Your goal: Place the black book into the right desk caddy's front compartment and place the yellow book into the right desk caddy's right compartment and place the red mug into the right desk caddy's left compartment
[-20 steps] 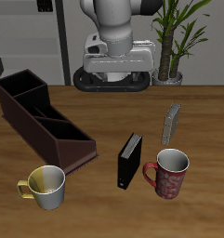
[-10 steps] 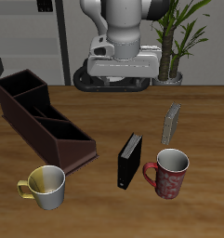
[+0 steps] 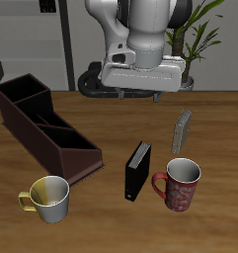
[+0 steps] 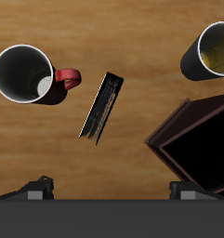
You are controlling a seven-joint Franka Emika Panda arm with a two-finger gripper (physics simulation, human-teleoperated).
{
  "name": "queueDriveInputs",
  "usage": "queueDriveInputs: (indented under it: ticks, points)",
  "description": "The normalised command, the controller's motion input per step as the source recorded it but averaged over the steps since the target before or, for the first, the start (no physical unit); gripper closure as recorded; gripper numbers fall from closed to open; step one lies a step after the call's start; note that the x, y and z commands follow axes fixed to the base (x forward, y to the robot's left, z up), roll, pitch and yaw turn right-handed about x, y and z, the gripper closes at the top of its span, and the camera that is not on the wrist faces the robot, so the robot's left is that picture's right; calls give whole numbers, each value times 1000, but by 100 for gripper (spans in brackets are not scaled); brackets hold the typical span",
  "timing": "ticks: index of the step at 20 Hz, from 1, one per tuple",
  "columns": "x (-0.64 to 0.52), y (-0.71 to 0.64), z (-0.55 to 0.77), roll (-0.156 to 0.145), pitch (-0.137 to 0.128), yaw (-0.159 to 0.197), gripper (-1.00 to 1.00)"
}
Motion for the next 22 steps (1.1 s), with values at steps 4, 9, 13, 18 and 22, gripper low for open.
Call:
queueDriveInputs:
  ticks: [4,9,13,18,22]
  points:
    - [381,86,-27,-28,-30,16,-100]
    - [335,3,-102,-20,2,-6,-100]
    - [268,-32,-199,16,11,-29,-100]
    - [201,37,-269,12,-19,-18,-100]
    - [81,66,-314,23,-4,-43,-100]
